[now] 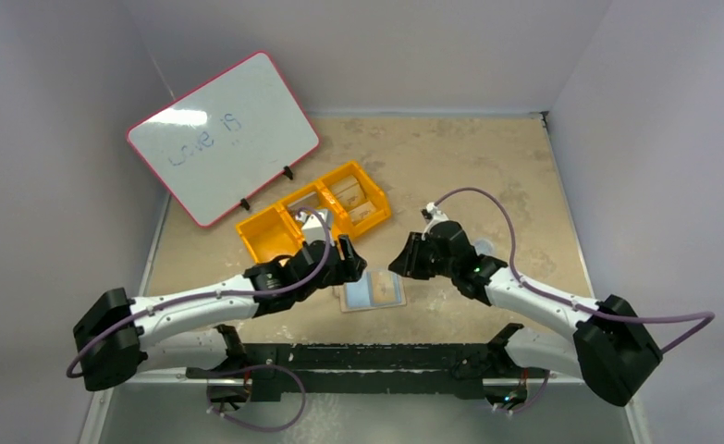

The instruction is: Take the credit cards out of the card holder

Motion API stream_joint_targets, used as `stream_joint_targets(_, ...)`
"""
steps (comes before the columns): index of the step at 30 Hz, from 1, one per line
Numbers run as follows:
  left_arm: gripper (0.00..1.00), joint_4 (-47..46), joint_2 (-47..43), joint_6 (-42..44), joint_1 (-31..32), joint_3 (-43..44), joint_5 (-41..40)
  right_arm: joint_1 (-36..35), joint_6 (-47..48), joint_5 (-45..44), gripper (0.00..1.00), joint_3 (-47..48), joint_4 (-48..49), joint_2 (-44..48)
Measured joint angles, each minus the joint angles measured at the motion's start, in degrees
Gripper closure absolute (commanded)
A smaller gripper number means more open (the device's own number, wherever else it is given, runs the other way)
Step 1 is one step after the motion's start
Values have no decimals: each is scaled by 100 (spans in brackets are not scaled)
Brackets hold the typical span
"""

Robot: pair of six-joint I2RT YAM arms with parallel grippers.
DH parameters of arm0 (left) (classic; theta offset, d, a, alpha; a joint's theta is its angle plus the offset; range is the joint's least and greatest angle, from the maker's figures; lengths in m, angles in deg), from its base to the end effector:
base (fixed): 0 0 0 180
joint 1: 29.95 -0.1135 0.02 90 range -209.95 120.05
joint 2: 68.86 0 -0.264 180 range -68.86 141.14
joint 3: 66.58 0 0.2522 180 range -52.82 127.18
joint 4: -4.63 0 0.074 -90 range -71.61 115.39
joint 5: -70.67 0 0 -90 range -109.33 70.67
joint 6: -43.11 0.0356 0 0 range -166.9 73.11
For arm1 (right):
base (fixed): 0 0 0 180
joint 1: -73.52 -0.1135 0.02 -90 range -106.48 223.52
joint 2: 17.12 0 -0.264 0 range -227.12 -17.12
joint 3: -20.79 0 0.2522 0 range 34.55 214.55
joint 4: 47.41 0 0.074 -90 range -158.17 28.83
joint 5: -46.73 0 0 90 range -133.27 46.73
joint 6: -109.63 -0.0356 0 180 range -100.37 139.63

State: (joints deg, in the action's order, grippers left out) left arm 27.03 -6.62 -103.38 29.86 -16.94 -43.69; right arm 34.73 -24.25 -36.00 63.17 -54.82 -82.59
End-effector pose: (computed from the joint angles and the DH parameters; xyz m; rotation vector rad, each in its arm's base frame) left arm 0.1285 -0.1917 0.2311 -0.1831 2.2026 -0.7210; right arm 0.1816 0.1517 0.1993 0.0184 2.2616 0.9610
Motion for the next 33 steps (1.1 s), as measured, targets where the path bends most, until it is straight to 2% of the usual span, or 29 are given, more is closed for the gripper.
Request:
stream_joint_targets(4,43,-483,533,-122,0,-11,334,-9,-247,44,68,-101,22,57)
stream_joint_targets(9,43,-927,752,-341,0,-238,490,-9,-286,177,70,-101,122,-273)
stream_joint_targets(18,45,-1436,1375,-463,0,-328,817,-11,-284,310,70,-101,197,-984)
stream_joint_targets(28,49,-1659,1832,-546,0,-326,990,-9,-256,326,70,-101,404,-1266)
stream_joint_targets(29,49,-1652,1862,-546,0,-326,990,-9,-258,330,70,-101,444,-1303)
stream_joint_targets(31,51,-1626,1932,-553,0,-326,988,-9,-260,385,80,-94,566,-1394)
stream_joint_targets(33,52,-1611,1958,-590,0,-337,984,-9,-245,420,86,-94,649,-1456)
